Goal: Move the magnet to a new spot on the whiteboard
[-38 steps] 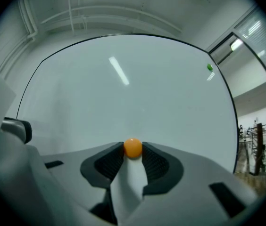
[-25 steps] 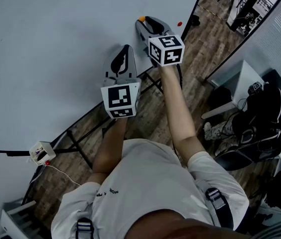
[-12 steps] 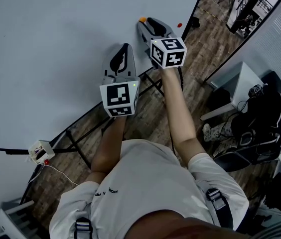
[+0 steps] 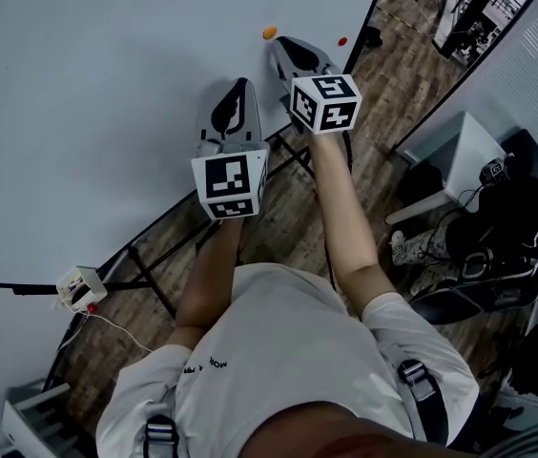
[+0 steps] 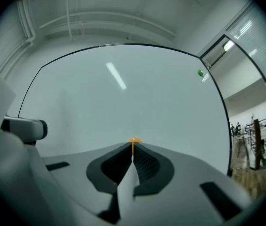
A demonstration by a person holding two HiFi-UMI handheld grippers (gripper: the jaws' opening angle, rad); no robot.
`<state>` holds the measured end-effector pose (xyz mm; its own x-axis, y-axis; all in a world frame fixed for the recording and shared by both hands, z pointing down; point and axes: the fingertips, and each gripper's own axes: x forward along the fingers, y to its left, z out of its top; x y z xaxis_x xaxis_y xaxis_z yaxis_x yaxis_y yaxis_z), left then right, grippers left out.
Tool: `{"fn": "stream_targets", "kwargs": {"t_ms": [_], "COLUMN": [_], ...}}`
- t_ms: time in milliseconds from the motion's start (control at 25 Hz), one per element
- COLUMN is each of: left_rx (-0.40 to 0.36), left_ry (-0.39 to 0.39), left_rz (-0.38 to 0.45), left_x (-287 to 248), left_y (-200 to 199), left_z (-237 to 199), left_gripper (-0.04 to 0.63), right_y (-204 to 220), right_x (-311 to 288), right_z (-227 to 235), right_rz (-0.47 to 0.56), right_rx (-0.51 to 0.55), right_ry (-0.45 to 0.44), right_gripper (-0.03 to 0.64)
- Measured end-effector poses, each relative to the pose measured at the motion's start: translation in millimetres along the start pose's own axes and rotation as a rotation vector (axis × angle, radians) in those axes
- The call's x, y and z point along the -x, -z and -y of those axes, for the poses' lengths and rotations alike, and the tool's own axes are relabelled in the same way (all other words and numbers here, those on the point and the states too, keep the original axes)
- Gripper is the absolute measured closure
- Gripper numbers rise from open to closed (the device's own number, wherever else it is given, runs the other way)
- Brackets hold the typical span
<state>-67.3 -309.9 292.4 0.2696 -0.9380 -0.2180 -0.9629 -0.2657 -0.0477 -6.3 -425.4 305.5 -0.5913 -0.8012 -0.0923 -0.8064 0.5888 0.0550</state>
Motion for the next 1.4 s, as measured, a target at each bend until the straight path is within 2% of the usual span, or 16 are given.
{"fn": "stream_targets", "kwargs": {"t_ms": [480, 1400], "left_rx": [-0.001, 0.0], "left_ry": [0.014, 0.029], "left_rz": [-0.002, -0.008], "left_x": [-2.0, 1.1], "left_y": [-1.4, 0.8], "left_z": [6.8, 12.0], "left_gripper": [0.592, 0.592], "right_y": [0.3, -16.9], "right_x": [16.4, 62.7], "right_z": [-3.1, -23.9], "right_rz": [-0.008, 0.047], "right_rx": [0.012, 0.023], "right_ry": [0.013, 0.039], "right_gripper": [0.603, 0.603]}}
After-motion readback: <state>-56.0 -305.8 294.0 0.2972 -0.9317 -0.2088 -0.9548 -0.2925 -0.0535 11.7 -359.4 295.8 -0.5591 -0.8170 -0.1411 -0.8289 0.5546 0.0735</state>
